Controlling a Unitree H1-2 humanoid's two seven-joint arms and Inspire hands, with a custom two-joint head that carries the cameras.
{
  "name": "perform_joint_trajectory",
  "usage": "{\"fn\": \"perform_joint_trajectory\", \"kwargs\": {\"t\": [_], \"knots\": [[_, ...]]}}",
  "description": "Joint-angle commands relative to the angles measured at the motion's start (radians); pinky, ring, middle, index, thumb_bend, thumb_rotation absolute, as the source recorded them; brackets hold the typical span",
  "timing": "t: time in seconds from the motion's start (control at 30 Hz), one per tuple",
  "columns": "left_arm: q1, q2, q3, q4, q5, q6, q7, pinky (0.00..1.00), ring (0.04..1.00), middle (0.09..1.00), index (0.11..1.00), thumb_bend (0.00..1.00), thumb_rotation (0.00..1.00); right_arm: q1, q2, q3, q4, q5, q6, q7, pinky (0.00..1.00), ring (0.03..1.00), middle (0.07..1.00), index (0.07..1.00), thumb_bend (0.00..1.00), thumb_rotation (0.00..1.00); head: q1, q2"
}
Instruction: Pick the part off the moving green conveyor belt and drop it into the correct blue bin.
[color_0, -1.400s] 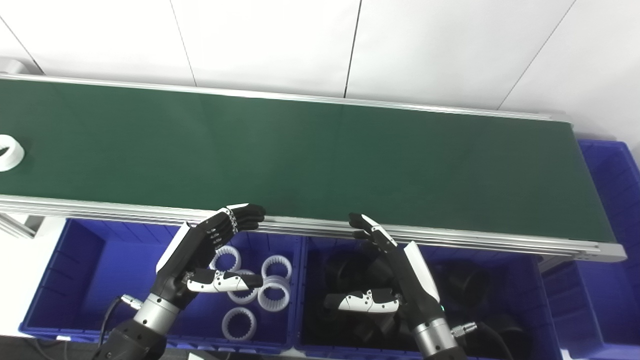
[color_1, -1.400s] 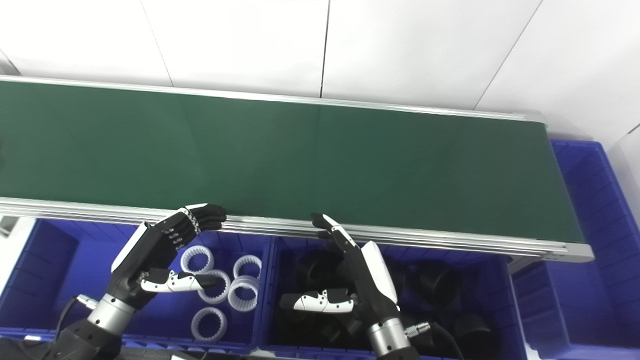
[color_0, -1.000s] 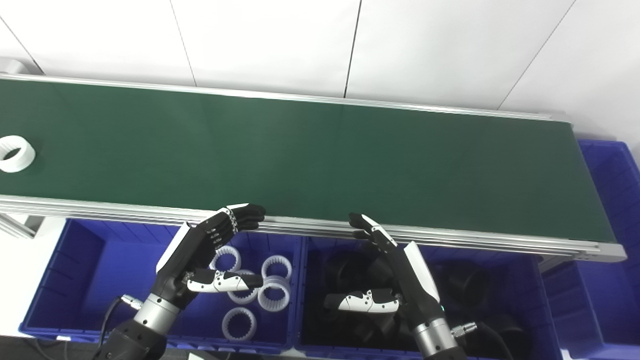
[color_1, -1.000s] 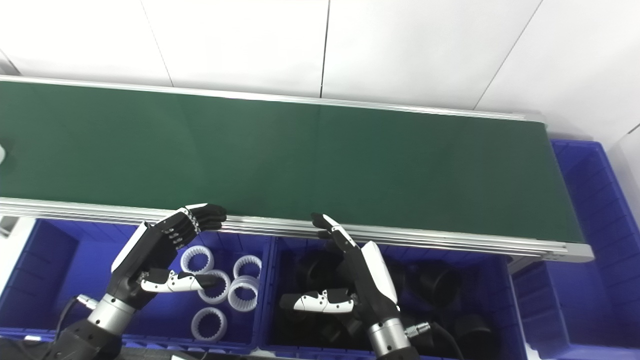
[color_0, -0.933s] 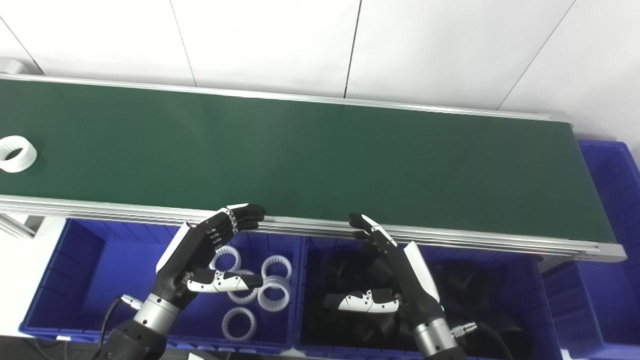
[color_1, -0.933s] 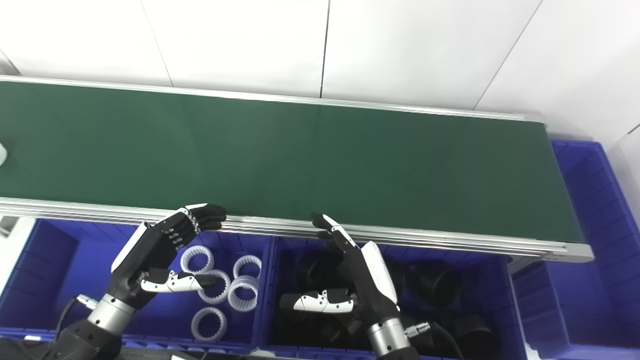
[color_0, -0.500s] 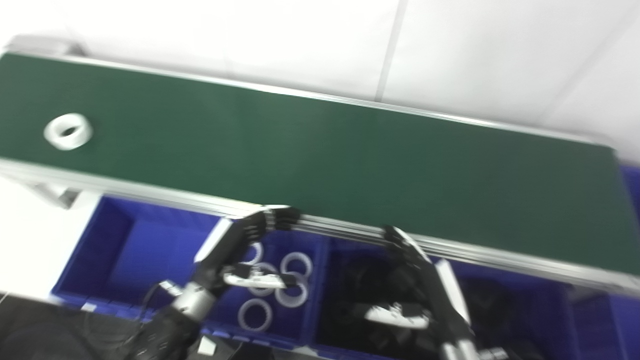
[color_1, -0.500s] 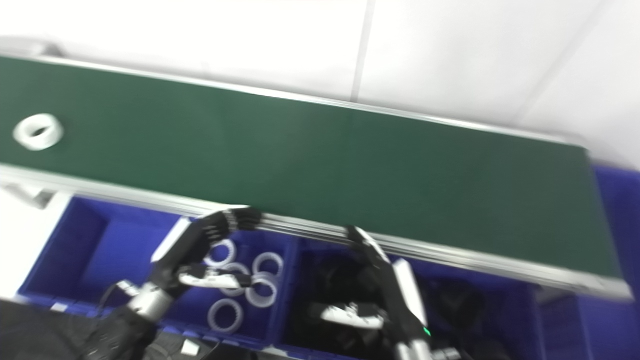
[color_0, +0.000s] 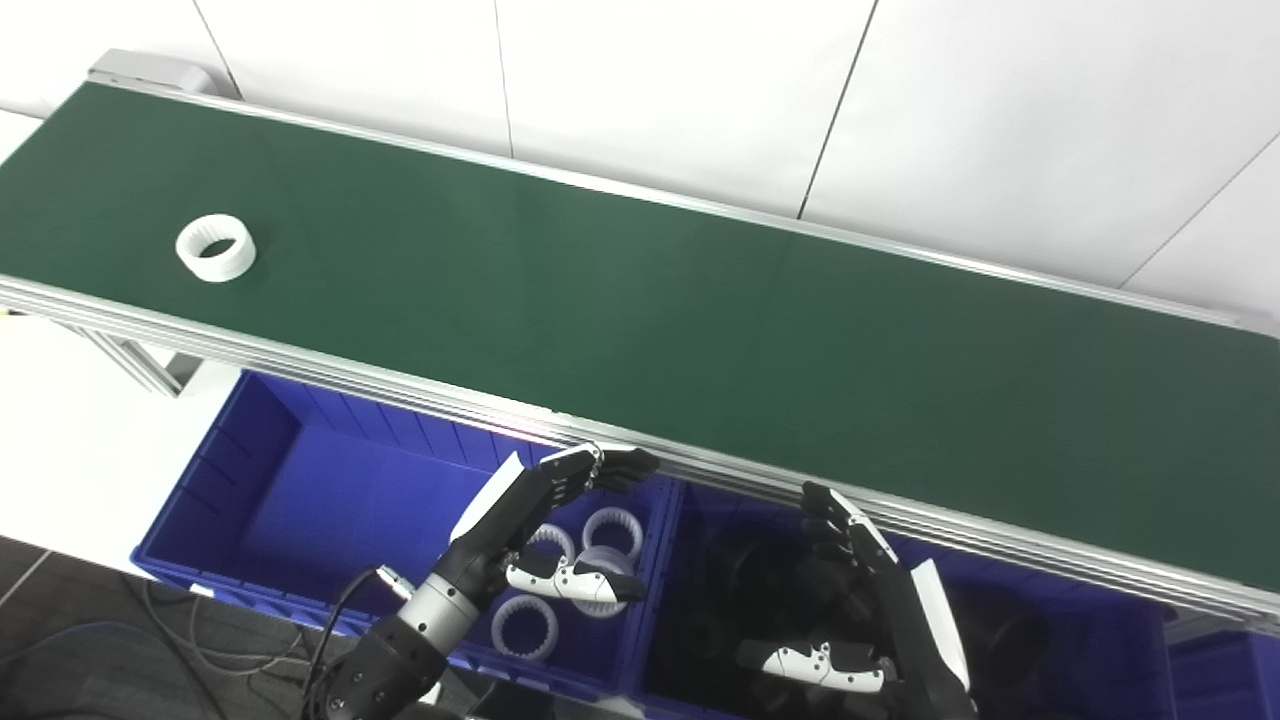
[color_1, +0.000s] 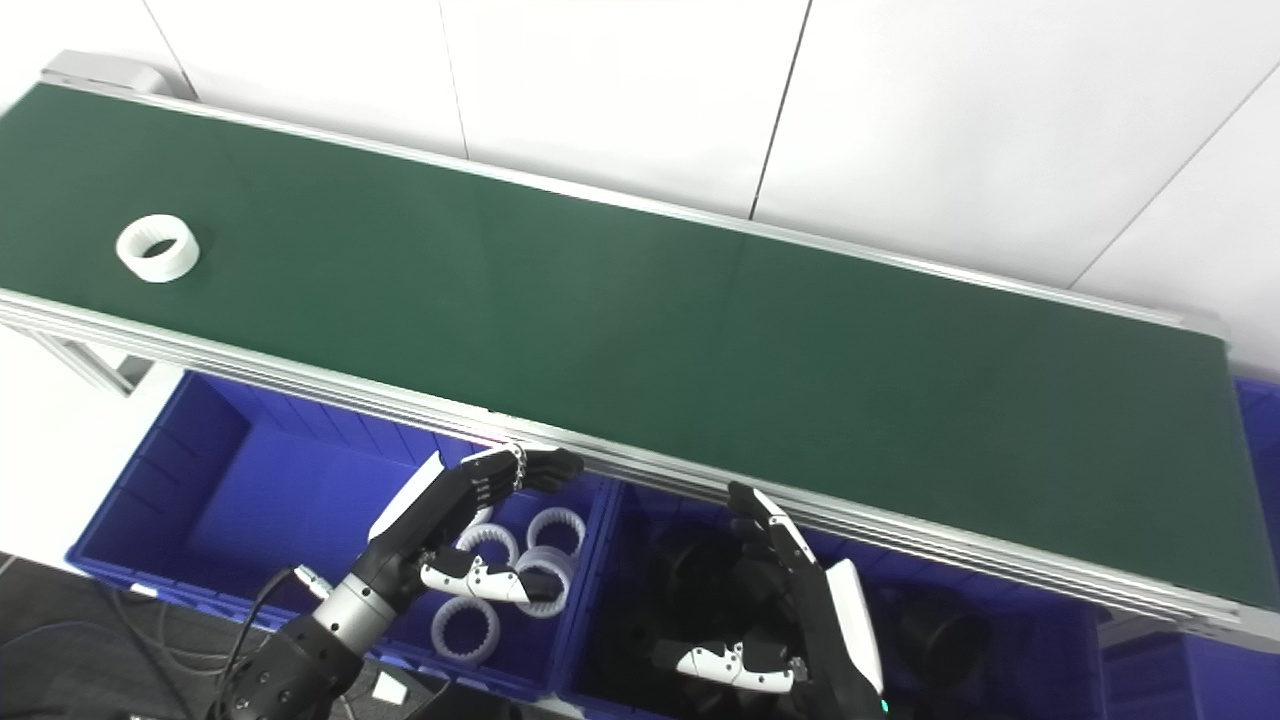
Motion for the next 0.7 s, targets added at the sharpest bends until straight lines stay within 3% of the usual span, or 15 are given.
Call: {"fn": "perform_joint_trajectory", "kwargs": {"t": [0.0,0.2,0.67], "knots": [[-0.014,0.002,-0.006,-0.009,-0.005,-0.045,0.014,0.71,0.753,0.77,0.733,0.9,0.23,-0.001,0.0,0.0,-0.007,-0.01,-0.067,-0.022,0.72,0.795,0.834,0.859,0.91,0.16,-0.006,-0.02],[-0.024,0.014,-0.018,0.013,0.007,-0.046,0.036,0.7,0.744,0.754,0.716,0.92,0.22,-0.011,0.002,0.004,0.038,-0.006,-0.101,-0.032,0.71,0.788,0.828,0.851,0.93,0.18,-0.015,-0.068],[-0.04,0.035,-0.034,0.036,0.002,-0.047,0.05,0.68,0.732,0.745,0.703,0.92,0.2,-0.029,0.008,0.012,0.077,-0.037,-0.127,-0.056,0.68,0.771,0.812,0.837,0.96,0.2,-0.032,-0.094]]}}
